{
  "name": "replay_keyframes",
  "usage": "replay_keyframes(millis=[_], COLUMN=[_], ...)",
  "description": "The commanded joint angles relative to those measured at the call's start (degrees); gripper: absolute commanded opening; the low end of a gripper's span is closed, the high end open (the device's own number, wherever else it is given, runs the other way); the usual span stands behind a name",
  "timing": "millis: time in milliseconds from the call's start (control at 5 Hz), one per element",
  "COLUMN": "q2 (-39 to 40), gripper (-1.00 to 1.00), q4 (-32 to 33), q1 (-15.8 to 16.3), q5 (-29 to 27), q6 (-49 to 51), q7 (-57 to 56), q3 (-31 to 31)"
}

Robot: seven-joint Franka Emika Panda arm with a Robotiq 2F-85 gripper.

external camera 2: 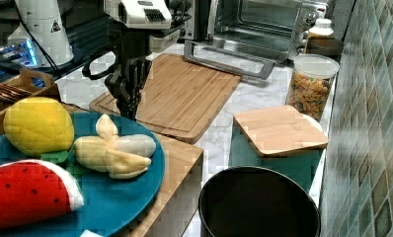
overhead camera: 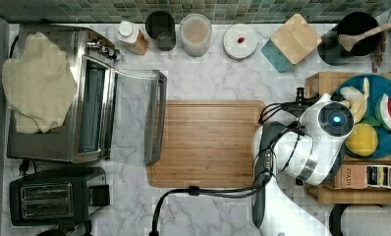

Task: Close the drawer.

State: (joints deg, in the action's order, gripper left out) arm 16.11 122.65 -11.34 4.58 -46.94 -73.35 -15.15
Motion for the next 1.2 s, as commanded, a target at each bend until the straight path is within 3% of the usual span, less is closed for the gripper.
replay_keyframes(millis=[200,1200], q2=[-3.7,-3.5], gripper=[-1.00,-1.00], q4=[-3.8,-3.8], q1=[-7.2,-5.3], q5=[3.2,2.5], q6=[-2.3,-2.3], q7=[2.1,1.6], q3=[-11.0,-13.0])
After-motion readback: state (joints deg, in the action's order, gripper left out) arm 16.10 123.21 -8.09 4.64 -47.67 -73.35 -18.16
